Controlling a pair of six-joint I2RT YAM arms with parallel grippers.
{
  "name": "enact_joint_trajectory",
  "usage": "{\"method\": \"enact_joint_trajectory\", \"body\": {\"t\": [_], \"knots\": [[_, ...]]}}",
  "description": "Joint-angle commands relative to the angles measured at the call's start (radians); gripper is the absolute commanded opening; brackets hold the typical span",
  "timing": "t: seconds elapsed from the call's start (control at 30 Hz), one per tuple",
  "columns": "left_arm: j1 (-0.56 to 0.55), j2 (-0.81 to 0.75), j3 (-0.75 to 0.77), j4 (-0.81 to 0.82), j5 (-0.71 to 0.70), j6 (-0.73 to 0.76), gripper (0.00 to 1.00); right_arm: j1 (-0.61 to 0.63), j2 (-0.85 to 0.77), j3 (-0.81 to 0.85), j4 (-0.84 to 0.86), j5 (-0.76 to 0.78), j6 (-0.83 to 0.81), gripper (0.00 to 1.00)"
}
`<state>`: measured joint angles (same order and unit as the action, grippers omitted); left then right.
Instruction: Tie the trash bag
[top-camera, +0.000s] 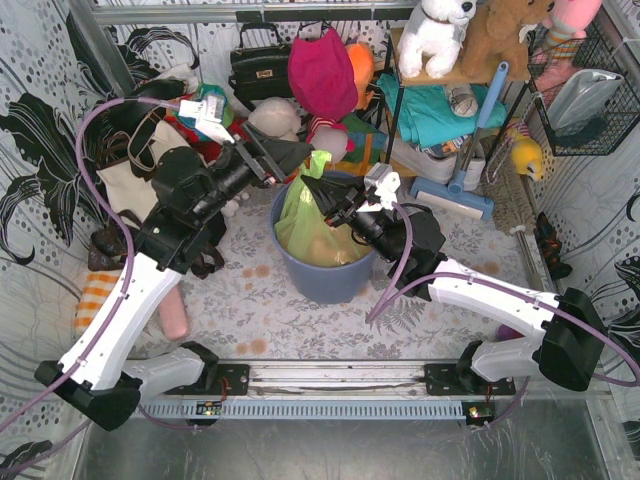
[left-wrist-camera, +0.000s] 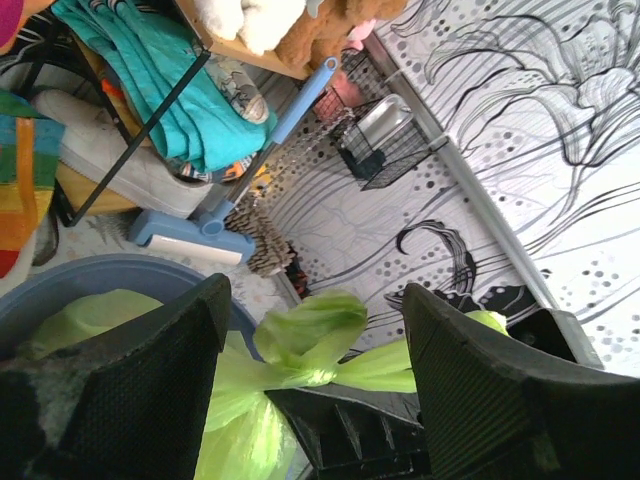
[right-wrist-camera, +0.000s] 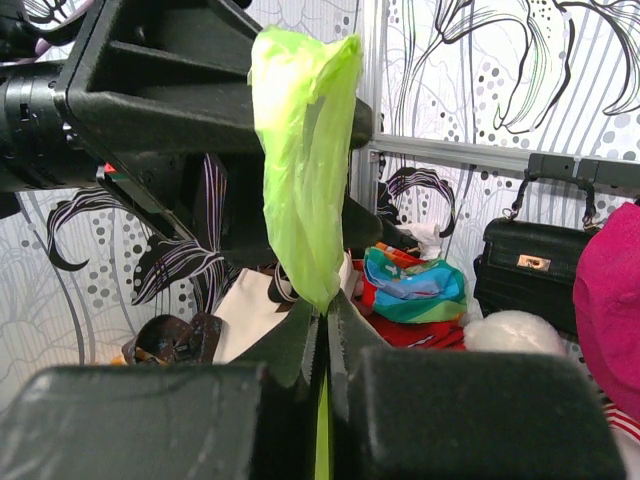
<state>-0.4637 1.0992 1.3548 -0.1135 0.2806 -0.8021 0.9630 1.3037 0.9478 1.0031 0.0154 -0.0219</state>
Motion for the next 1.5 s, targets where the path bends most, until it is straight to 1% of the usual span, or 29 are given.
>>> {"method": "enact_joint_trajectory", "body": {"t": [0.0, 0.13, 0.2, 0.33, 0.43, 0.53, 0.63, 0.73, 0.83, 0.93, 1.0, 1.07, 1.3, 1.47], "knots": [[-0.081, 0.02, 0.077, -0.073, -0.208, 0.141, 0.78, -0.003, -0.01, 0.015, 0.069, -0.015, 0.017, 0.0], [-0.142, 0.012, 0.084, -0.155, -0.363, 0.222, 0.78, -0.003, -0.017, 0.011, 0.065, -0.007, 0.016, 0.0], [-0.153, -0.006, 0.072, -0.179, -0.411, 0.237, 0.74, -0.004, -0.021, 0.008, 0.063, -0.001, 0.013, 0.0], [-0.157, -0.034, 0.047, -0.214, -0.441, 0.244, 0.64, -0.003, -0.023, 0.011, 0.059, -0.005, 0.008, 0.0], [-0.158, -0.048, 0.029, -0.217, -0.445, 0.239, 0.57, -0.004, -0.021, 0.011, 0.06, -0.007, 0.007, 0.0], [-0.158, -0.056, 0.018, -0.197, -0.441, 0.237, 0.52, -0.003, -0.02, 0.01, 0.06, -0.008, 0.01, 0.0], [-0.158, -0.07, -0.003, -0.139, -0.414, 0.23, 0.52, -0.002, -0.02, 0.009, 0.063, -0.009, 0.013, 0.0], [-0.157, -0.092, -0.043, -0.035, -0.368, 0.211, 0.55, -0.003, -0.021, 0.007, 0.064, -0.011, 0.017, 0.0], [-0.157, -0.094, -0.055, 0.032, -0.336, 0.19, 0.55, -0.003, -0.024, 0.004, 0.065, -0.011, 0.019, 0.0], [-0.156, -0.08, -0.048, 0.049, -0.327, 0.182, 0.52, -0.002, -0.024, 0.002, 0.069, -0.011, 0.021, 0.0], [-0.156, -0.072, -0.046, 0.057, -0.317, 0.178, 0.45, -0.003, -0.024, 0.0, 0.07, -0.011, 0.021, 0.0], [-0.156, -0.071, -0.051, 0.069, -0.313, 0.17, 0.41, -0.003, -0.024, -0.002, 0.072, -0.009, 0.022, 0.0], [-0.155, -0.04, -0.054, 0.054, -0.342, 0.177, 0.38, -0.003, -0.024, -0.006, 0.079, -0.01, 0.028, 0.0], [-0.152, -0.044, -0.086, 0.105, -0.336, 0.163, 0.37, -0.002, -0.024, -0.009, 0.081, -0.009, 0.029, 0.0]]}}
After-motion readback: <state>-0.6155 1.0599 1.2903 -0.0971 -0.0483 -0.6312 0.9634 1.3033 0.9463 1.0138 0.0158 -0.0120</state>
